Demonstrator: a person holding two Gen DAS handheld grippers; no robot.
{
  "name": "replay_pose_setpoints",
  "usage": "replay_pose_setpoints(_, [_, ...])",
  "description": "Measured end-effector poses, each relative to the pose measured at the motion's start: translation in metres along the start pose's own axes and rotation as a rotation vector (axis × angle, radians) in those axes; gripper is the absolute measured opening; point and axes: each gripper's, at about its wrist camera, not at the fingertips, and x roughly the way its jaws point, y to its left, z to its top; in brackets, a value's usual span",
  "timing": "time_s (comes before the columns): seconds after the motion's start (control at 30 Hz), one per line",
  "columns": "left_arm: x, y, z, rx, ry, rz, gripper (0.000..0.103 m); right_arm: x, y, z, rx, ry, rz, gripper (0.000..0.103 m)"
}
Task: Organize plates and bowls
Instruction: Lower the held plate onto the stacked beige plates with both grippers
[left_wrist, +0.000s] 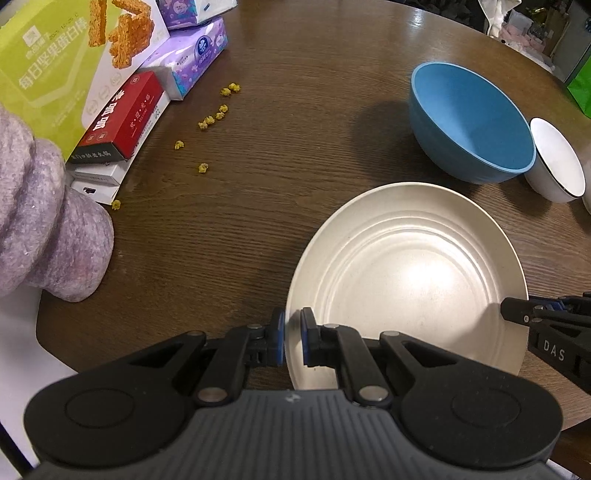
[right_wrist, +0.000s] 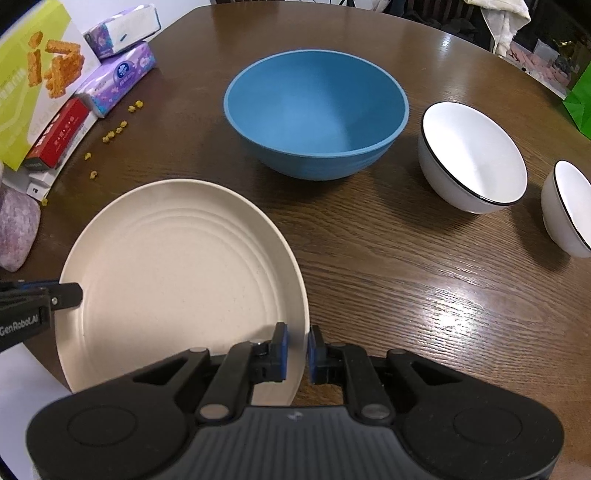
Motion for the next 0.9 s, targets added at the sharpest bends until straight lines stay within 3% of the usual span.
replay_pose_setpoints(0.9, [0.013,0.000,0.001,0.016,0.026,0.012,0.009,0.008,0.009,0.001,-0.036,0.007,-0.044,0.012])
